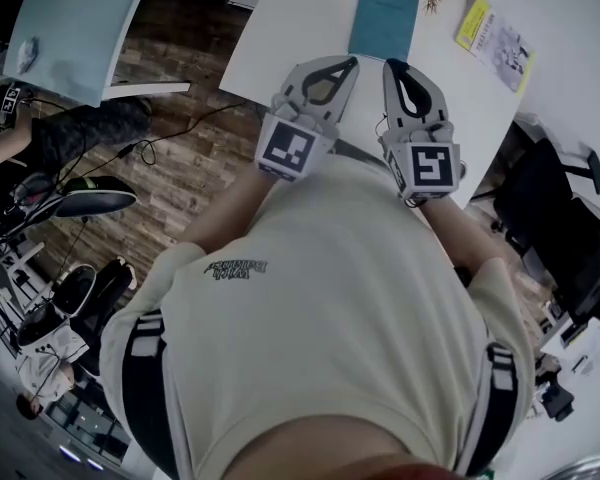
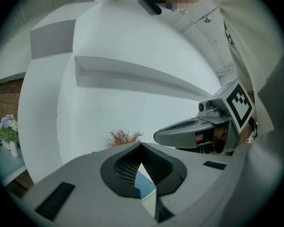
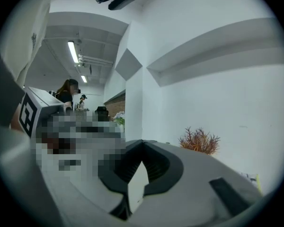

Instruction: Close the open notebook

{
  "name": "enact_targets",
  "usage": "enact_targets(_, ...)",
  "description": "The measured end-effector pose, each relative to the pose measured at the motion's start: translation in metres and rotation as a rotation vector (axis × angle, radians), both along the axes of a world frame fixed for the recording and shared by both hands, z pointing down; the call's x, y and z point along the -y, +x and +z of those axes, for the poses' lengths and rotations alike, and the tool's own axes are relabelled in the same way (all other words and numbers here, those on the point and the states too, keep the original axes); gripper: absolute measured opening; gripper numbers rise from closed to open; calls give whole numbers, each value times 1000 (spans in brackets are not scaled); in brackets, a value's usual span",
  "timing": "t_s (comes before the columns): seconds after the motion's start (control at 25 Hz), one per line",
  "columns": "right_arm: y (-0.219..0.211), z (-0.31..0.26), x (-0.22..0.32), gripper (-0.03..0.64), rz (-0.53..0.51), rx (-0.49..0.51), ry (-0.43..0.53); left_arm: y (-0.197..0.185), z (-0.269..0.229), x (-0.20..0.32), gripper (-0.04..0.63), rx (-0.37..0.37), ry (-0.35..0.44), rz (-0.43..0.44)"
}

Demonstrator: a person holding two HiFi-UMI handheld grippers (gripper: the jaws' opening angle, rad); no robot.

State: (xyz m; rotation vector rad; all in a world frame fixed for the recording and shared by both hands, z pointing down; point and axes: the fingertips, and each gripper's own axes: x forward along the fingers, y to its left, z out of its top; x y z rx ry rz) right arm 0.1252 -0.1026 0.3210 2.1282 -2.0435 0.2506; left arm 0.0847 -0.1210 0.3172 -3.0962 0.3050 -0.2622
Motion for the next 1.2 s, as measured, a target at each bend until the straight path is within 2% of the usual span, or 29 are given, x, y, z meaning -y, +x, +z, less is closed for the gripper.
enact_targets(0.12, -4, -9, -2, 3, -6, -26, 46, -3, -1, -3, 11, -8, -6, -1)
enact_targets(0.4, -4, -20, -7, 3, -22, -54, 72, -8, -8, -3, 11, -36, -6, -12)
enact_targets(0.76, 1, -34, -11, 3, -2, -20, 109, -9, -19, 0, 11, -56, -1, -41)
enact_targets(1.2, -2, -37, -11, 3, -10, 1, 94, -8, -21, 4, 11, -59, -14, -45)
